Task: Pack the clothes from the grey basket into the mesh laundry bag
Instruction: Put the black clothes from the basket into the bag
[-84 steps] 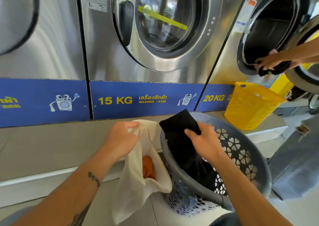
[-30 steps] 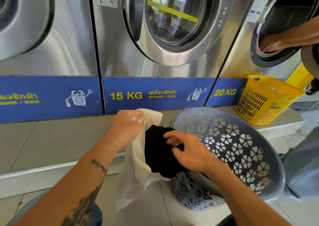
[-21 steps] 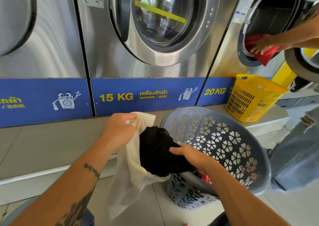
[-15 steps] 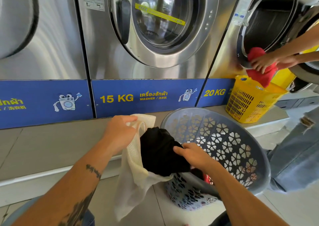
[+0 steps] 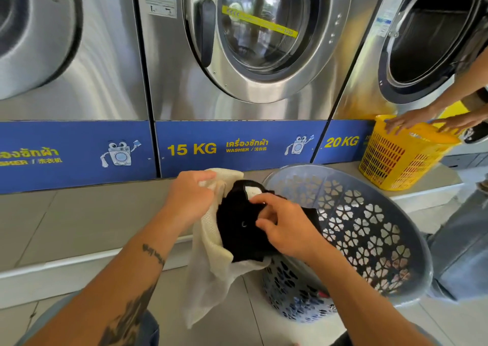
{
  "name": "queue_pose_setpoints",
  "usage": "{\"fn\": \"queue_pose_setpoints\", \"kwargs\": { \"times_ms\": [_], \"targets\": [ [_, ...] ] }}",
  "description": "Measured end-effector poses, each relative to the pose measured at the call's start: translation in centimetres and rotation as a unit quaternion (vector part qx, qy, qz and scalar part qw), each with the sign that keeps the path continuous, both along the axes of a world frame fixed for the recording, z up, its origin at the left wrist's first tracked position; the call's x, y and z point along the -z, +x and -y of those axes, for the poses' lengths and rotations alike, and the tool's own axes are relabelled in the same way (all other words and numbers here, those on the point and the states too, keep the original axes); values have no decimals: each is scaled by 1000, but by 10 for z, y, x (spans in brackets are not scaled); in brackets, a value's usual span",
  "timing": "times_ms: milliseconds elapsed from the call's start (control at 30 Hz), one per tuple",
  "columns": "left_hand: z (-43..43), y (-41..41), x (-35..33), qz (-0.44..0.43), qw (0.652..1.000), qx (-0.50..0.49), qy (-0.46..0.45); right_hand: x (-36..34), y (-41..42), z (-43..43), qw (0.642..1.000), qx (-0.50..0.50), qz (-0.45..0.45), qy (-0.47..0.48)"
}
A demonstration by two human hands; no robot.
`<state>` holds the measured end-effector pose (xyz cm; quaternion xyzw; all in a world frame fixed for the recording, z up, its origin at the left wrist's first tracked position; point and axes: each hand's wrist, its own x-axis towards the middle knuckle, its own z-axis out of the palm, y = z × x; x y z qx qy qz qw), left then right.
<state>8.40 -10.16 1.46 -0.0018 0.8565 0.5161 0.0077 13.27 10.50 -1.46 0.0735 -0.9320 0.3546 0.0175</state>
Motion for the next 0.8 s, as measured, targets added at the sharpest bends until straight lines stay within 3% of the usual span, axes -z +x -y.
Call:
{"fn": "queue_pose_setpoints", "kwargs": {
  "times_ms": [67,133,200,267,333,433,533,633,700,800],
  "targets": [
    [1,0,2,3,1000,4,-10,10,-7,-11,996,69,-24,45],
    [1,1,3,3,1000,7,-12,20,-9,-24,986,131,61,84],
    [-1,0,3,3,1000,7,-12,28,-8,-32,971,140,188,-42],
    [-3,0,3,4,1000,8,-12,32,-5,-31,954,124,227,-148],
    [-4,0,3,4,1000,9,-11,35,-4,-31,969,127,175,-121],
    [-6,0,3,3,1000,11,-5,26,-4,-28,986,158,46,2],
    [-5,0,3,6,1000,19,-1,9,-1,-14,972,184,-118,88],
    [-1,-3,0,7,1000,14,28,4,6,13,943,131,-249,179],
    [0,-4,-2,9,999,10,47,21,8,30,933,42,-248,259],
    [-1,-2,-3,2,999,26,32,47,4,36,921,-105,-144,346]
  ]
}}
